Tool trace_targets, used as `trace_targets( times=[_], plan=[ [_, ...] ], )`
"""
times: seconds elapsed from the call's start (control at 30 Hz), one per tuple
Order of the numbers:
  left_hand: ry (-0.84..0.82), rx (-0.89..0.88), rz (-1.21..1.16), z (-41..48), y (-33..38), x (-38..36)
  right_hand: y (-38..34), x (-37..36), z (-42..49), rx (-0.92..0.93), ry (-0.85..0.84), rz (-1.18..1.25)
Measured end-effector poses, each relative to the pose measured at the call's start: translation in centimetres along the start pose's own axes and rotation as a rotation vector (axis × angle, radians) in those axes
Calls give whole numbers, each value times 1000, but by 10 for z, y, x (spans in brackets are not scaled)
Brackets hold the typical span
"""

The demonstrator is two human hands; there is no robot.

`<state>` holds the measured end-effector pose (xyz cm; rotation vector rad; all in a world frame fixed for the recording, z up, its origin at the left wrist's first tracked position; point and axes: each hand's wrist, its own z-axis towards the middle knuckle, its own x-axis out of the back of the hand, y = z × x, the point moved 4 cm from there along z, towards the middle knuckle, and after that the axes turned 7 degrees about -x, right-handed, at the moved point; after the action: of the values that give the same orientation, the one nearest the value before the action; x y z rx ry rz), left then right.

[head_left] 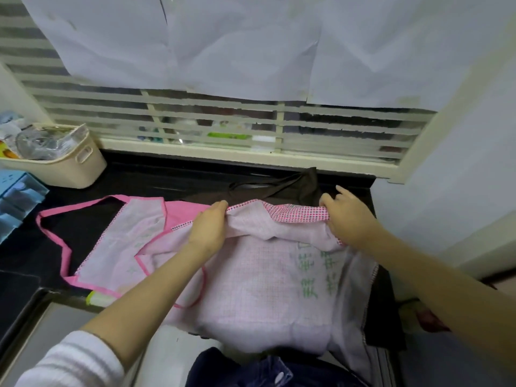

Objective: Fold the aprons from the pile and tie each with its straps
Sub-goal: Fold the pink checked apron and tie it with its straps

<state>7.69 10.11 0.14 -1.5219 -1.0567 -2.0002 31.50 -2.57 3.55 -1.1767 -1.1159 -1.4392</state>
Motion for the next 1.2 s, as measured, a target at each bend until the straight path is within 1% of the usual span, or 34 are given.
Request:
trace_targets(
  times=[0.1, 0.2, 0.27, 0.3, 0.33, 0.4, 0.53, 0.6, 0.67, 0.77, 0.83, 0.87, 0.9, 0.93, 0.97, 1.03, 1.07, 1.13, 1.2],
  plan=[
    [30, -35, -110, -4, 6, 10, -20, 0, -20, -56, -45, 161],
    [6, -102, -117, -12, 15, 22, -43, 7, -42, 7, 16, 166],
    [-73, -180, -126, -24, 20, 24, -58, 5, -56, 39, -121, 184],
    [-135, -211, -130, -31, 19, 20, -65, 0, -65, 37, -250, 191],
    [-201, -240, -131, -39, 19, 16, -71, -1, -74, 30, -343, 219],
    [-330, -274, -136, -59, 18, 3, -80, -7, -92, 32, -486, 192],
    [-516, -321, -97, -97, 13, -27, -90, -30, -125, -10, -758, 178],
    [-614, -363, -94, -114, 12, -44, -93, -44, -142, -16, -855, 151],
    [-713, -376, -113, -128, 11, -58, -94, -56, -155, -36, -912, 110],
    [-902, -336, -158, -145, 7, -76, -92, -72, -172, -63, -978, 6],
    [-1022, -319, -154, -150, 7, -80, -90, -72, -177, -76, -1093, -2],
    [-1033, -303, -172, -147, 6, -78, -90, -67, -177, -95, -1148, 49],
    [-995, -292, -206, -143, 5, -75, -90, -59, -174, -118, -1172, 116],
    [-907, -295, -248, -134, 6, -70, -89, -51, -167, -142, -1147, 186],
    [-779, -302, -288, -124, 6, -63, -88, -44, -157, -164, -1059, 251],
    [-529, -287, -348, -99, 3, -50, -84, -32, -131, -215, -776, 362],
    [-442, -274, -345, -87, 1, -45, -82, -28, -118, -256, -646, 417],
    [-354, -250, -298, -65, -3, -40, -74, -26, -94, -324, -470, 483],
    [-332, -226, -245, -46, -4, -39, -67, -27, -72, -336, -395, 442]
  ],
)
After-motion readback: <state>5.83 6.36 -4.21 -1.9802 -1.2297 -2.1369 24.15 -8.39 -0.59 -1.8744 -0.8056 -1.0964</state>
